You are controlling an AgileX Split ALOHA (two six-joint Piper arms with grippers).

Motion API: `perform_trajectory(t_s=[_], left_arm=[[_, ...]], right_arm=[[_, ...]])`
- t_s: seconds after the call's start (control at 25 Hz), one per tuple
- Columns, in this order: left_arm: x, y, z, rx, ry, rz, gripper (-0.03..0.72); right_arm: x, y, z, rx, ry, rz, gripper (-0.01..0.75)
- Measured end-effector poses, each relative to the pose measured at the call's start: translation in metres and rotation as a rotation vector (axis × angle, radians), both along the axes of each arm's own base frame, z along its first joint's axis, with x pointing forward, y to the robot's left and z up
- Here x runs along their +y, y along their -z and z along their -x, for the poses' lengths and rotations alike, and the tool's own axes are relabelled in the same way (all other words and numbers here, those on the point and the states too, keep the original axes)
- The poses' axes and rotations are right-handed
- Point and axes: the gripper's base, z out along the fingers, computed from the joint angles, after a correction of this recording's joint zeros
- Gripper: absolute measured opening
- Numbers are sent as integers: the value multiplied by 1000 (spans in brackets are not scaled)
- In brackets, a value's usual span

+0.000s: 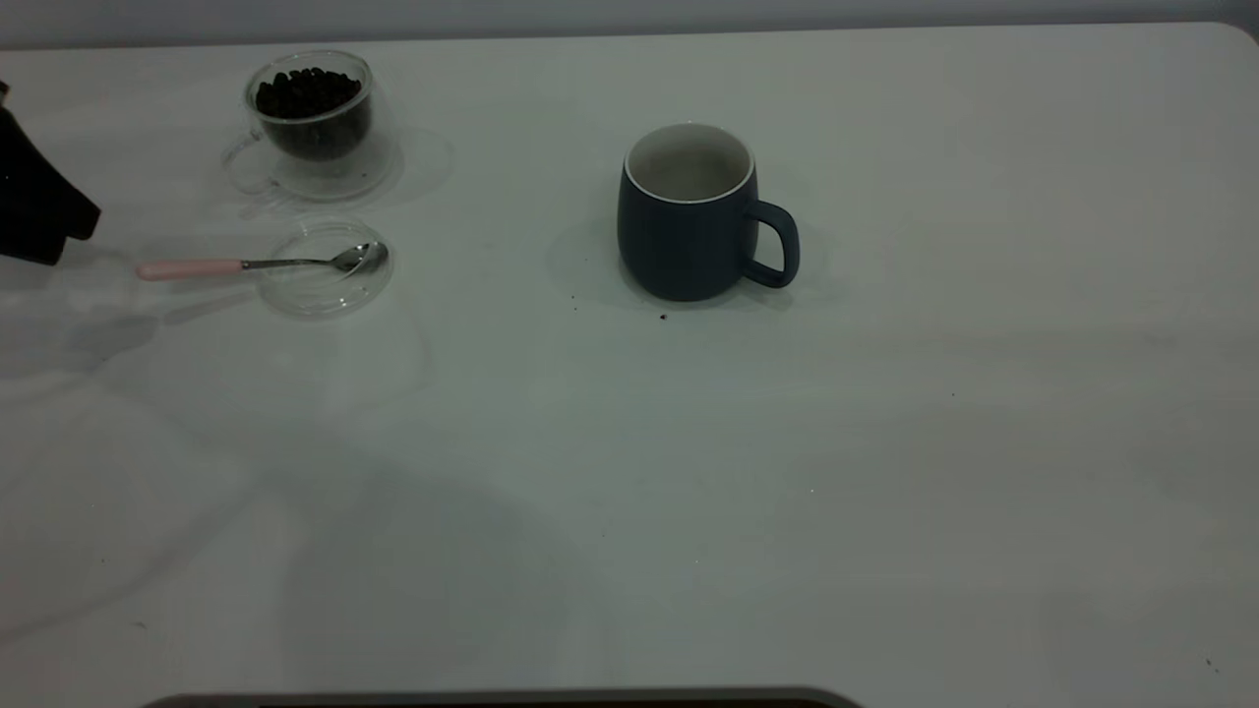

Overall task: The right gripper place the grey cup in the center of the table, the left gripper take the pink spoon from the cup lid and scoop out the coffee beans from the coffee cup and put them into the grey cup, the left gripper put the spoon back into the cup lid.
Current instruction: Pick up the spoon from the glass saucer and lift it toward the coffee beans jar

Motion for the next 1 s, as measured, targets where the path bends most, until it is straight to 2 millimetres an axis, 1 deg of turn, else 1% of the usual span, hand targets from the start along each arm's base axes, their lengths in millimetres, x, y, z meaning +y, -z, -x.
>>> perform_trajectory(t_s=[0.08,0.28,0.52,0.84,1.0], left_arm=[[1,10,1,-1,0,20,412],[-4,32,0,-47,21,89,412],[-8,41,-2,-85,7,136,412],[-11,55,-1,-66,-20,178,412],[-12,56,-4,-101,-49,214,412]], right_arm=[[0,0,0,0,0,0,590],[0,0,0,0,0,0,590],[0,0,0,0,0,0,590],[0,0,0,0,0,0,590],[0,0,0,0,0,0,590]])
